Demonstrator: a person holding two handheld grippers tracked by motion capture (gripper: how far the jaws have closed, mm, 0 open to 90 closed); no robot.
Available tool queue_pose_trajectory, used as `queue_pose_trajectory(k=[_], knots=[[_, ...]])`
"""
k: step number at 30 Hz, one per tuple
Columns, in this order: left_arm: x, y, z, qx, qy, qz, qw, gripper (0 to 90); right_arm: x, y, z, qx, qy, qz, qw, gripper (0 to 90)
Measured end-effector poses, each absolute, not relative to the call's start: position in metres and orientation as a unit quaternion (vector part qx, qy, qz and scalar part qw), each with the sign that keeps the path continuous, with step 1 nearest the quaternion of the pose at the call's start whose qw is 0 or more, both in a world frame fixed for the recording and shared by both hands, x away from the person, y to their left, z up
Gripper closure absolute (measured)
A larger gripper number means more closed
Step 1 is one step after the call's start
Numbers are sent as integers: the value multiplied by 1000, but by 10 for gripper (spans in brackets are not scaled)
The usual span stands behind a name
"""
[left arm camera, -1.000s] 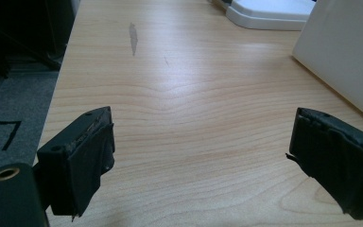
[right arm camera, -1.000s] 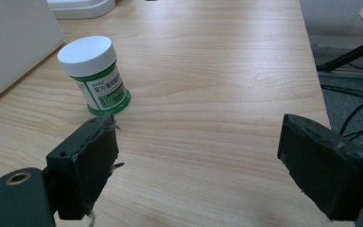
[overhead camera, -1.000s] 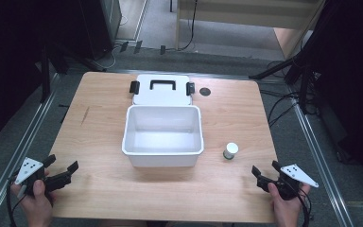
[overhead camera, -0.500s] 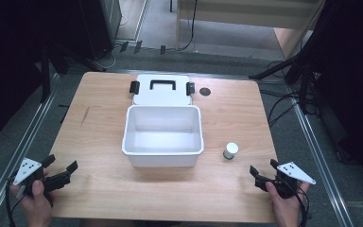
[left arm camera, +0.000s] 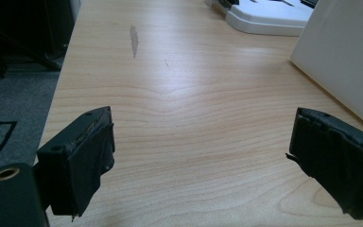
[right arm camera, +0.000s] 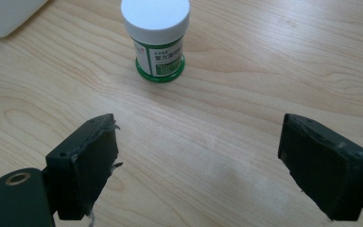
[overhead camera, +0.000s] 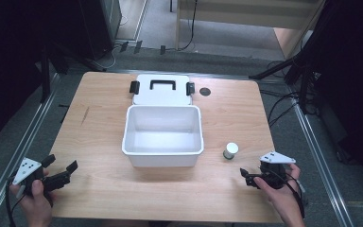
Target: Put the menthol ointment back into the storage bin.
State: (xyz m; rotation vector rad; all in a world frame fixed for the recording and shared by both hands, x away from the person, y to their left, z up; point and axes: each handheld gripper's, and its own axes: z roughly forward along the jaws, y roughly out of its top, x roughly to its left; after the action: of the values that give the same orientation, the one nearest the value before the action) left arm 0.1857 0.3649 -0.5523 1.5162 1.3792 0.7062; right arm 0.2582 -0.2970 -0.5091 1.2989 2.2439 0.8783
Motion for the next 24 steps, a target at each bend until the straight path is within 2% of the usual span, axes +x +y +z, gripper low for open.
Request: queue_pose_trajectory(k=[8, 16, 24], knots=[[186, 365, -552, 617, 563, 287, 469, 82, 274, -280, -494, 466, 831, 244, 180, 131], [186, 365, -552, 615, 564, 290, 468, 82, 294, -256, -484, 465, 862, 154, 130, 129], [186, 365, -553, 613, 565, 291, 470, 82, 308, -241, -474, 467, 872, 103, 101, 129]])
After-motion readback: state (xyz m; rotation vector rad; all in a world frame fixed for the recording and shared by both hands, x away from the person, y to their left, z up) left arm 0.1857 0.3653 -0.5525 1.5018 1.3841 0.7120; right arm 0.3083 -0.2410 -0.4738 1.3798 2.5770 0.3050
